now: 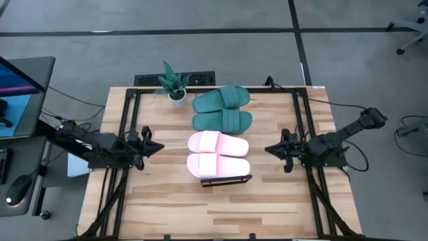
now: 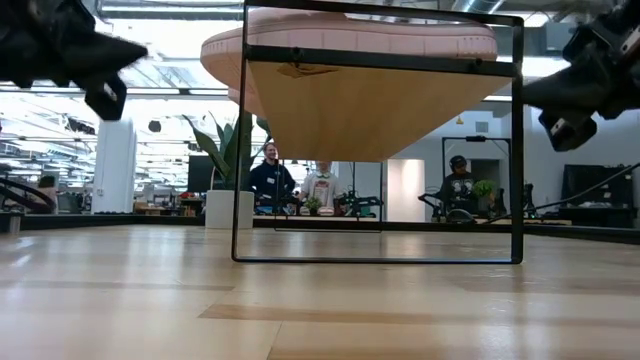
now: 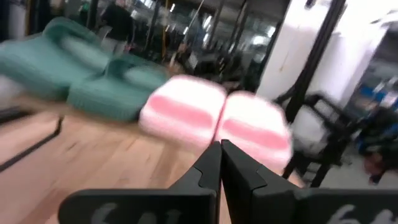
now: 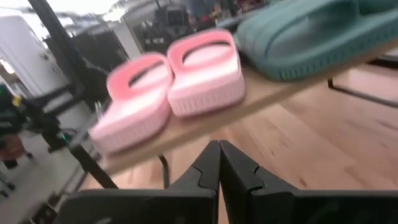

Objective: Pick and place slides into the shelf
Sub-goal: Return to Home Position

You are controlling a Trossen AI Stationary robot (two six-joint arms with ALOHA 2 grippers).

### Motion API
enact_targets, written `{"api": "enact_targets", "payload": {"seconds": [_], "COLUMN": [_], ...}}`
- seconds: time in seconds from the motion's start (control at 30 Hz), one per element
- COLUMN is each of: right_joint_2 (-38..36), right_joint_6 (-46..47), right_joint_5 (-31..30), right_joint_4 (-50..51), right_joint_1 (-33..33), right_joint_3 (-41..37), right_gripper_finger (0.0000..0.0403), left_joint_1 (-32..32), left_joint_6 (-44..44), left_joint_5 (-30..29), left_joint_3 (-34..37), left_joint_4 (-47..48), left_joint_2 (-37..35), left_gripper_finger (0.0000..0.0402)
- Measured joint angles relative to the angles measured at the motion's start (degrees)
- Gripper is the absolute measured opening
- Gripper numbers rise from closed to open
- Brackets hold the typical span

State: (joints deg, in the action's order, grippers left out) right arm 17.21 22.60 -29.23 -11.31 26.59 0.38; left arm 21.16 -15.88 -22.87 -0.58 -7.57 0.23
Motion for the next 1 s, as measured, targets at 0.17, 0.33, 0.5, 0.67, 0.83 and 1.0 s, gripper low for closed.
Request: {"api": "enact_targets", "payload": {"seconds": [0.17,0.33,0.5,0.67,0.83,1.0], "right_joint_2": [0.01,0.02,0.00,0.01,0.02,0.01], "right_joint_6": [1.37,-1.82,-4.79,-1.29,4.15,4.11], "right_joint_5": [0.04,0.10,0.15,0.18,0.78,0.87], "right_joint_4": [4.92,7.19,7.11,7.08,7.08,7.08], "right_joint_1": [0.18,0.18,-0.79,-1.78,-1.96,-1.94], "right_joint_3": [-0.02,-0.02,-0.04,-0.06,-0.06,-0.08], "right_gripper_finger": [0.0000,0.0000,0.0000,0.0000,0.0000,0.0000], "left_joint_1": [0.09,0.09,0.09,0.09,0.09,0.09], "left_joint_6": [1.36,2.92,2.95,2.34,3.70,2.23], "left_joint_5": [1.83,4.19,4.54,4.54,4.54,4.54], "left_joint_3": [0.02,0.04,0.07,0.11,0.15,0.15], "left_joint_4": [2.55,2.82,2.94,2.94,2.93,2.93], "left_joint_2": [0.12,0.12,0.13,0.13,0.13,0.13], "left_gripper_finger": [0.0000,0.0000,0.0000,0.0000,0.0000,0.0000]}}
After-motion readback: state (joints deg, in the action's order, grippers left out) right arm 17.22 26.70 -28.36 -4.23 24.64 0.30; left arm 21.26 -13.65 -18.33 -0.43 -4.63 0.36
